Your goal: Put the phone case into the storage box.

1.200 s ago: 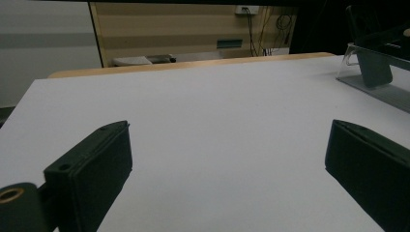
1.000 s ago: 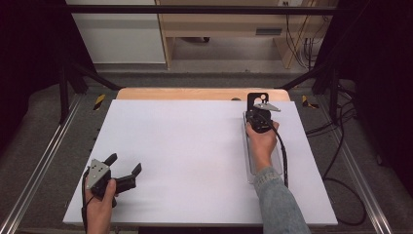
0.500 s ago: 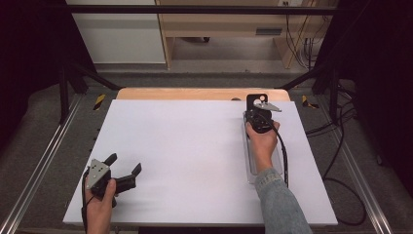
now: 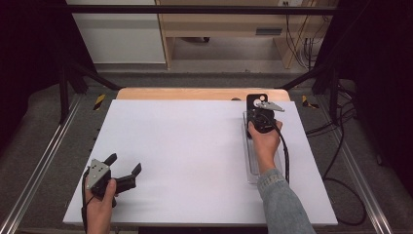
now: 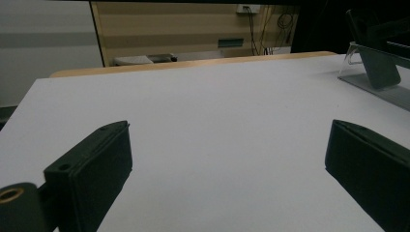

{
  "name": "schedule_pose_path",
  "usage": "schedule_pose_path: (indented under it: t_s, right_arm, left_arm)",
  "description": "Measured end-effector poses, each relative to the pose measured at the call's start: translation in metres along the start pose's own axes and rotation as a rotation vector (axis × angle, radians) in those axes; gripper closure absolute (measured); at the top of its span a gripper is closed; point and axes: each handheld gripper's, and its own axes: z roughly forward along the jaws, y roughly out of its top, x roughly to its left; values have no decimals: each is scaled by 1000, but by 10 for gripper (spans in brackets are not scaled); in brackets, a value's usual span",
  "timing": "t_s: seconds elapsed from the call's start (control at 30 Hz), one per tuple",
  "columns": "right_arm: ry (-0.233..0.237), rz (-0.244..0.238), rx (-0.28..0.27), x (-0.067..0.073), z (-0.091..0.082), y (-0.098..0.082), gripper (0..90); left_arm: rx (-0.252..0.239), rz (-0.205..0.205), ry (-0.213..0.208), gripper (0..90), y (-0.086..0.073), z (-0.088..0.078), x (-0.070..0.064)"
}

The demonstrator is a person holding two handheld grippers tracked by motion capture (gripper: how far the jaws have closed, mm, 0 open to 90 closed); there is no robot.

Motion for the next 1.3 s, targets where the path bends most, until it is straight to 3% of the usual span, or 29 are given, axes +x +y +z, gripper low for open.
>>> schedule_pose_path:
  t_s: [0.67,1.3]
  right_arm:
    - [-1,1,-16,-1,-6,0,816]
    - [-2,-9,-34,5,-12,4,739]
  left_arm:
    - [1,-1,-1,28,0,0,0]
    - [1,-2,0,28,0,-1,0]
